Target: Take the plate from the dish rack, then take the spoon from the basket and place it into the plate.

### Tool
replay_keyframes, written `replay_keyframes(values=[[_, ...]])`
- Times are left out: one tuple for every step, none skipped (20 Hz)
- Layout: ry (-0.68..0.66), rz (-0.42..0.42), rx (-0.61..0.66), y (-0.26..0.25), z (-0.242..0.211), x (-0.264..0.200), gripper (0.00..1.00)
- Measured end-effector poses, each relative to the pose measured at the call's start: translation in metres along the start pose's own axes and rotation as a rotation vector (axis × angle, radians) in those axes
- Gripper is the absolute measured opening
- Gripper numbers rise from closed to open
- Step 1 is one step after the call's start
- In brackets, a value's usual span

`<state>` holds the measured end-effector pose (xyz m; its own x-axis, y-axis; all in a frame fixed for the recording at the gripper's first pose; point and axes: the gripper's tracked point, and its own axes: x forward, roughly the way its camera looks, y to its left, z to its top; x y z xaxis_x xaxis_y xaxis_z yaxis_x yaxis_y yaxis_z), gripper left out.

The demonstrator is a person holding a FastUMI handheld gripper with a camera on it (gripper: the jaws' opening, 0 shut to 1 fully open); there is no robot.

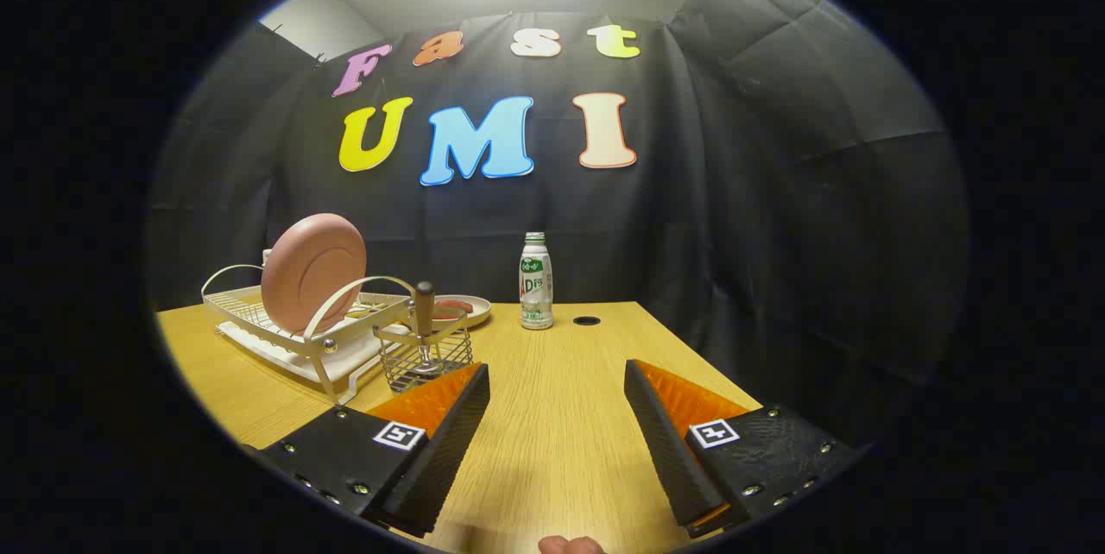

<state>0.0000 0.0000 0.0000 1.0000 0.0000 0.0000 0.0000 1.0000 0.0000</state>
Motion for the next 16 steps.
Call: replay_keyframes(values=[[0.005, -0.007, 0.002, -0.001, -0.002, 0.008, 0.96], [0.010, -0.007, 0.012, -0.002, -0.001, 0.019, 0.96], [0.014, -0.010, 0.025, -0.004, 0.000, 0.032, 0.96], [0.017, -0.013, 0.038, -0.005, 0.000, 0.041, 0.96], [0.009, -0.028, 0.050, -0.010, 0.006, 0.050, 0.96], [-0.012, -0.053, 0.057, -0.017, 0.014, 0.058, 0.96], [-0.008, -0.058, 0.056, -0.020, 0.019, 0.067, 0.96], [-0.019, -0.062, 0.051, -0.021, 0.026, 0.071, 0.96], [-0.032, -0.070, 0.043, -0.025, 0.038, 0.076, 0.96], [-0.035, -0.078, 0.035, -0.028, 0.048, 0.079, 0.96], [-0.032, -0.078, 0.029, -0.028, 0.058, 0.079, 0.96], [-0.033, -0.078, 0.021, -0.027, 0.070, 0.077, 0.96], [-0.035, -0.083, 0.011, -0.027, 0.084, 0.073, 0.96], [-0.034, -0.090, 0.003, -0.025, 0.096, 0.069, 0.96], [-0.025, -0.095, 0.001, -0.021, 0.108, 0.063, 0.96], [-0.011, -0.097, -0.003, -0.015, 0.119, 0.056, 0.96]])
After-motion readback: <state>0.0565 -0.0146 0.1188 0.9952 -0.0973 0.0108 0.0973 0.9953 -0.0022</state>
